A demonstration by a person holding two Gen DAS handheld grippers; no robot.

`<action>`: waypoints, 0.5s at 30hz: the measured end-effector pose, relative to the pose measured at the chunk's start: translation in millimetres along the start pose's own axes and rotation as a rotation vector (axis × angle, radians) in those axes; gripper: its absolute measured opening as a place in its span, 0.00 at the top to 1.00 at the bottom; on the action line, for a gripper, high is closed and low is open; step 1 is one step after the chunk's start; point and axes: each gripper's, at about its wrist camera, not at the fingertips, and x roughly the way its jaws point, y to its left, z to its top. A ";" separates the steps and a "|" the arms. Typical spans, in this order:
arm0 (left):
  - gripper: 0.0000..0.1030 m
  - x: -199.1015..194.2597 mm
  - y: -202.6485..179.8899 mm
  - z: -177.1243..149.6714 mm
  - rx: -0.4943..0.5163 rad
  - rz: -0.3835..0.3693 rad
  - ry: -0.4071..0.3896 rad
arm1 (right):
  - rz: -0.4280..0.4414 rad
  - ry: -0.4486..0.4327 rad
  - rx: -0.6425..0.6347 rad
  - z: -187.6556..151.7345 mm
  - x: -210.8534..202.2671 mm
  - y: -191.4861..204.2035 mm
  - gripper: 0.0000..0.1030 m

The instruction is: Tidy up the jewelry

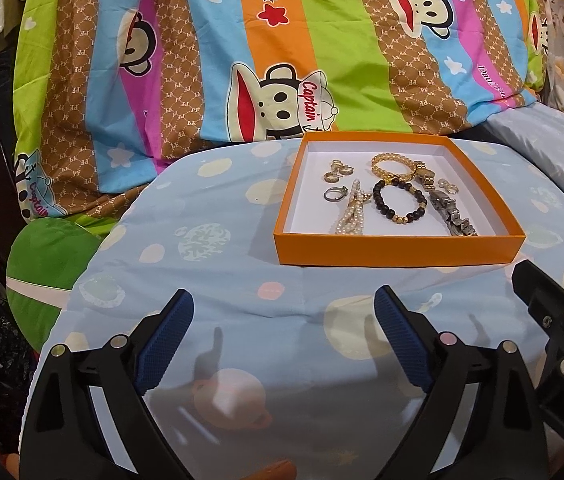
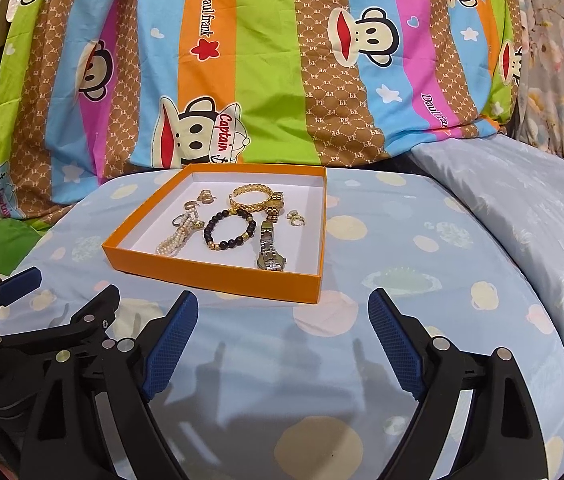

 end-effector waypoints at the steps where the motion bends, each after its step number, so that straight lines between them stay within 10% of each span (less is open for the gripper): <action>1: 0.13 0.0 0.0 0.0 0.000 0.000 0.000 | 0.001 0.000 0.000 0.1 0.2 -0.2 0.17; 15: 0.13 -0.2 0.2 -0.2 0.001 0.005 -0.002 | 0.000 0.002 0.000 -0.1 0.7 -0.3 0.17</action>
